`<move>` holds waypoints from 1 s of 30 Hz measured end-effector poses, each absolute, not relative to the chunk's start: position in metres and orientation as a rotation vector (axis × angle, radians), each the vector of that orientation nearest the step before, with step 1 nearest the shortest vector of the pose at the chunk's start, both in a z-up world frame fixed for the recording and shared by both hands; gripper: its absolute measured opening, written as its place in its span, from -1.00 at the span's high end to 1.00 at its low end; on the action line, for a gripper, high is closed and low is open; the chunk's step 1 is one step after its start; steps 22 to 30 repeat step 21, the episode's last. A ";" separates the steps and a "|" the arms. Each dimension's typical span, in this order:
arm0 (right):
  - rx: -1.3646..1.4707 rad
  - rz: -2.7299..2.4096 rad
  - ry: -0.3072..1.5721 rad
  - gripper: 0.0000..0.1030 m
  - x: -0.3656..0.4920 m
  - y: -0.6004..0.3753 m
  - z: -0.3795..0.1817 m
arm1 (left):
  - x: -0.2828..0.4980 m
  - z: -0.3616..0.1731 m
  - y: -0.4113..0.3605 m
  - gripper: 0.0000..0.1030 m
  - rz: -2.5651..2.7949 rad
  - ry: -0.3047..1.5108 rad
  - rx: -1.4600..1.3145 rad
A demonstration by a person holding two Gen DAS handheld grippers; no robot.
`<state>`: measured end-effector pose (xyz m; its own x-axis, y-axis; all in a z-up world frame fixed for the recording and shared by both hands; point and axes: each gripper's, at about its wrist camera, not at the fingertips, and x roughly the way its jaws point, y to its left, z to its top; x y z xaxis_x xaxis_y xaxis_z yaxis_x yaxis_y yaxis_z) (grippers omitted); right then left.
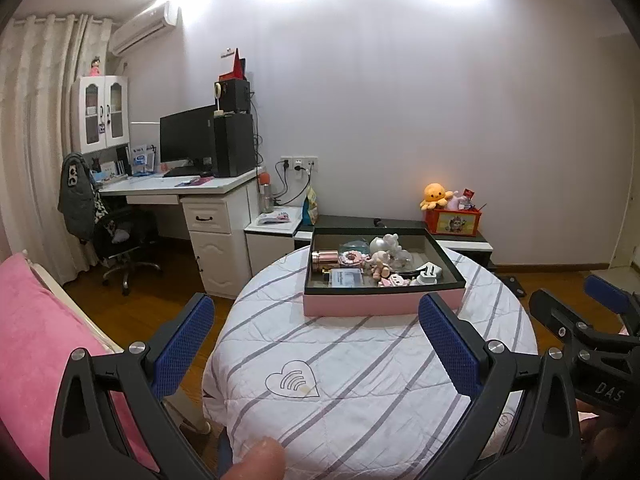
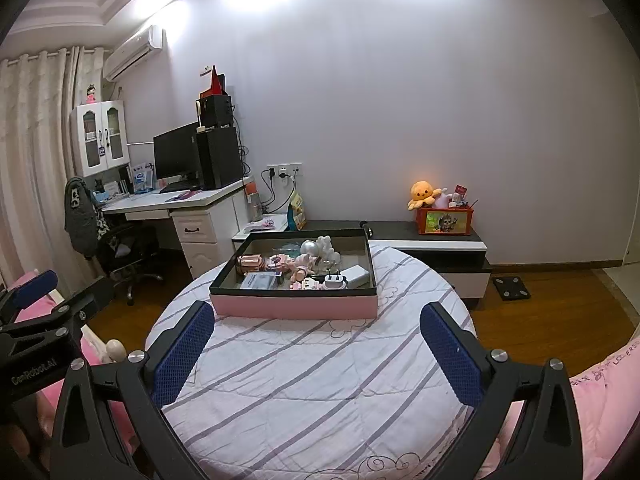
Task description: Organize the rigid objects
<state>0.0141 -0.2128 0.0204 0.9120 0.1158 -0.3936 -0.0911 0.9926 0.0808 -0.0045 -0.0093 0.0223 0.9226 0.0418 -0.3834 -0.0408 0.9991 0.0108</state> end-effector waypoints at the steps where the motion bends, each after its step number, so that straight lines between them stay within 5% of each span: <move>1: 0.061 0.108 0.407 -1.00 0.014 -0.214 0.021 | -0.004 0.023 -0.009 -1.00 0.042 0.395 0.001; 30: 0.049 0.113 0.403 -1.00 0.012 -0.210 0.022 | -0.009 0.026 -0.004 -1.00 0.021 0.386 -0.043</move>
